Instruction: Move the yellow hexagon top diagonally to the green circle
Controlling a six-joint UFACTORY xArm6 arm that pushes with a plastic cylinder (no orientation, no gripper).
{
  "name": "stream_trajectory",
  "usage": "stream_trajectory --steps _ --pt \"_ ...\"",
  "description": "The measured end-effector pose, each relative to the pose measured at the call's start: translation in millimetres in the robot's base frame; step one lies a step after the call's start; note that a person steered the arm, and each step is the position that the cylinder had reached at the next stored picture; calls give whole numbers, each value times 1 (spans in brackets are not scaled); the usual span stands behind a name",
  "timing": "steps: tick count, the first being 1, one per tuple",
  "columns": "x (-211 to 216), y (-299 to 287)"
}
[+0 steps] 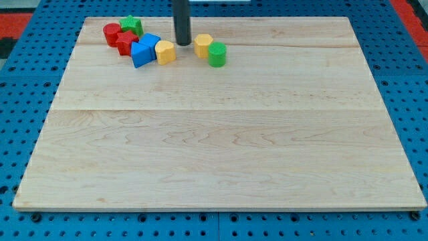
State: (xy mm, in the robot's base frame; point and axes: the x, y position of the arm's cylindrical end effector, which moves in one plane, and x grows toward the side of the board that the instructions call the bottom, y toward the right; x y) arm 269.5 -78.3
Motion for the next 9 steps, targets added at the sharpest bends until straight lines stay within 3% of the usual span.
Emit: stream_trajectory --steps 3,5,6,7,9 --pt "42 -10" --pt "-32 94" --pt "-23 158" --pt "4 182" --pt "7 151"
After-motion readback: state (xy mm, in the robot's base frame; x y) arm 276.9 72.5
